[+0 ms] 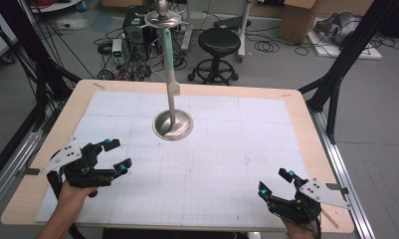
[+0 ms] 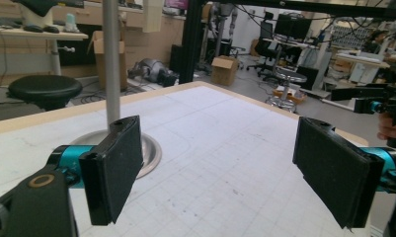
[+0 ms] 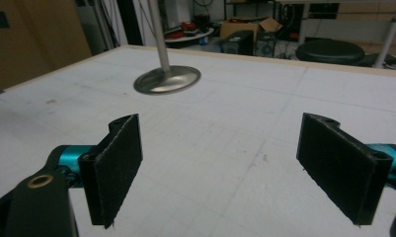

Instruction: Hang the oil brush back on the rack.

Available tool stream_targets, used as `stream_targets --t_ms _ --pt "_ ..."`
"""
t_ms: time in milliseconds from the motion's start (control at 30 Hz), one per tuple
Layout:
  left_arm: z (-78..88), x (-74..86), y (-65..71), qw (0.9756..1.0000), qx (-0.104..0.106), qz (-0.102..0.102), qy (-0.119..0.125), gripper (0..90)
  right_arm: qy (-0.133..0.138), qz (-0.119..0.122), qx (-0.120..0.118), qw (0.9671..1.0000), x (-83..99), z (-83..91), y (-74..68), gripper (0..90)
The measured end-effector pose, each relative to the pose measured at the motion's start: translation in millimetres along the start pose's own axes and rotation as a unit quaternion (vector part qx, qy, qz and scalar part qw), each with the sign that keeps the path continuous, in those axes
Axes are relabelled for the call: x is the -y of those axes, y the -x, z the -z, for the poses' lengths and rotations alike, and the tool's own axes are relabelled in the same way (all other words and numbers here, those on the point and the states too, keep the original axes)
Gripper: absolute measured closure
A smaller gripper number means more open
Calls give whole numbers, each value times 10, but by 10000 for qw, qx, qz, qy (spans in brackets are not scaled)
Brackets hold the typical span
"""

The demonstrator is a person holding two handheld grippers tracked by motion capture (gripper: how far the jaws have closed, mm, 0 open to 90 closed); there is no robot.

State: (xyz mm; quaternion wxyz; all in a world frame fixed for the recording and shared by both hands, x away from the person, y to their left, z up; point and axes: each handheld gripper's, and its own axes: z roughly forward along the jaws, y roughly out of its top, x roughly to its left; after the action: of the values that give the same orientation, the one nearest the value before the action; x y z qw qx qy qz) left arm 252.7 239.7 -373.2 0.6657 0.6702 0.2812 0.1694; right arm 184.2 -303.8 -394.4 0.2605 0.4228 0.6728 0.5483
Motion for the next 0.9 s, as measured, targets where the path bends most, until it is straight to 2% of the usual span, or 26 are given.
stream_targets --t_ms 100,200,400,567,633,900 --pt "20 57 -25 9999 -80 58 17 194 -66 -22 86 9999 27 -9 15 158" --pt "31 91 -44 9999 -111 96 27 194 -104 68 85 9999 25 -27 5 157" --pt "69 88 -55 9998 -140 108 24 194 -31 143 67 9999 -11 -47 -44 155" --pt "81 86 -56 9997 -192 115 67 194 -110 252 -9 9996 -18 -72 -68 156" --pt "71 83 -61 9997 -191 141 65 194 -109 201 -20 9997 -12 -81 -68 156" --pt "70 76 -83 9996 -228 138 27 193 -80 241 -26 9997 -21 -77 -66 155"
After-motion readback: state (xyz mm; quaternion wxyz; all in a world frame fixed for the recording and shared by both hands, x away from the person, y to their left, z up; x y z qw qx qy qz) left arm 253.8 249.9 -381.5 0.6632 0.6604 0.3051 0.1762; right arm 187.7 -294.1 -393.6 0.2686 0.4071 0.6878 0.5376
